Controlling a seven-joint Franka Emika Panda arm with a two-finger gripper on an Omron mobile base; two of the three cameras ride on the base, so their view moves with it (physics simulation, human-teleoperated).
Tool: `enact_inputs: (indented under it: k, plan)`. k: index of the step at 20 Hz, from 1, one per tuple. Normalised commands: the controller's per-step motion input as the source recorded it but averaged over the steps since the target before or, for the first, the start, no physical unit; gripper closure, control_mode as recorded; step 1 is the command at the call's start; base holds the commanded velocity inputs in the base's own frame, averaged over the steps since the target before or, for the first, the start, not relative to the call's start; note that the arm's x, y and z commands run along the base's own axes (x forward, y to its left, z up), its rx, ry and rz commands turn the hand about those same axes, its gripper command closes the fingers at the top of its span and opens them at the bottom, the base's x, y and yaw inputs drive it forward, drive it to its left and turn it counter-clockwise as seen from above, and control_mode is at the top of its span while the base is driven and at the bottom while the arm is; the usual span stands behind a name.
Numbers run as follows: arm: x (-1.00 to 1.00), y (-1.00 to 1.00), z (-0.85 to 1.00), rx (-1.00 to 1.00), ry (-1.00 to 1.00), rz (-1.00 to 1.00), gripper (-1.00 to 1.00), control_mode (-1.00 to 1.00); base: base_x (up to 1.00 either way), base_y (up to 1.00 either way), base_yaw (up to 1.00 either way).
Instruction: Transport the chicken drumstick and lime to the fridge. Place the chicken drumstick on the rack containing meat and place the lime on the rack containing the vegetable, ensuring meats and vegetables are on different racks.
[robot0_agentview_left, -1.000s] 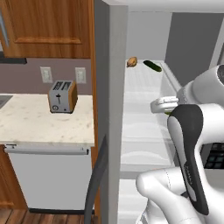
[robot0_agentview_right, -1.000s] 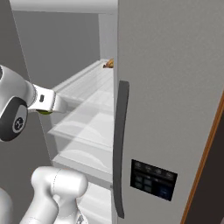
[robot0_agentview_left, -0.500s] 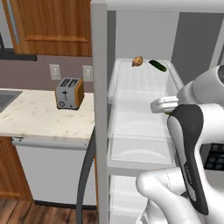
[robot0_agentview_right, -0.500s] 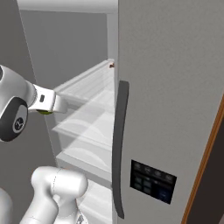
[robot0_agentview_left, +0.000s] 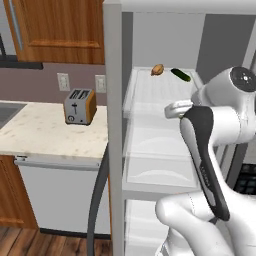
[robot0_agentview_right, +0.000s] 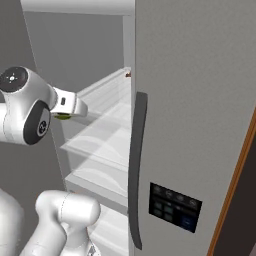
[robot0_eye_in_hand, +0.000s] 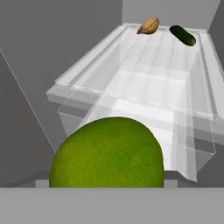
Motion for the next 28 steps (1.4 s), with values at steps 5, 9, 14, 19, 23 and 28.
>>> enact_inputs:
  k: [5,9,14,19,23,28]
  plan:
    - [0.92,-0.07,0.0,-0.01,0.0,0.0,1.0,-1.0,0.0,0.0,0.0]
    - [1.0,-0.09,-0.01,0.0,0.0,0.01,1.0,-1.0,0.0,0.0,0.0]
    - [1.0,-0.07,-0.08,0.0,0.05,0.01,1.0,-1.0,0.0,0.0,0.0]
    - [1.0,-0.06,-0.29,0.0,0.17,0.0,1.0,-1.0,0.0,0.0,0.0]
    - [1.0,0.0,-0.43,0.0,0.15,0.0,1.0,-1.0,0.0,0.0,0.0]
    - [0.81,0.0,-0.36,0.0,0.01,0.02,1.0,-1.0,0.0,0.0,0.0]
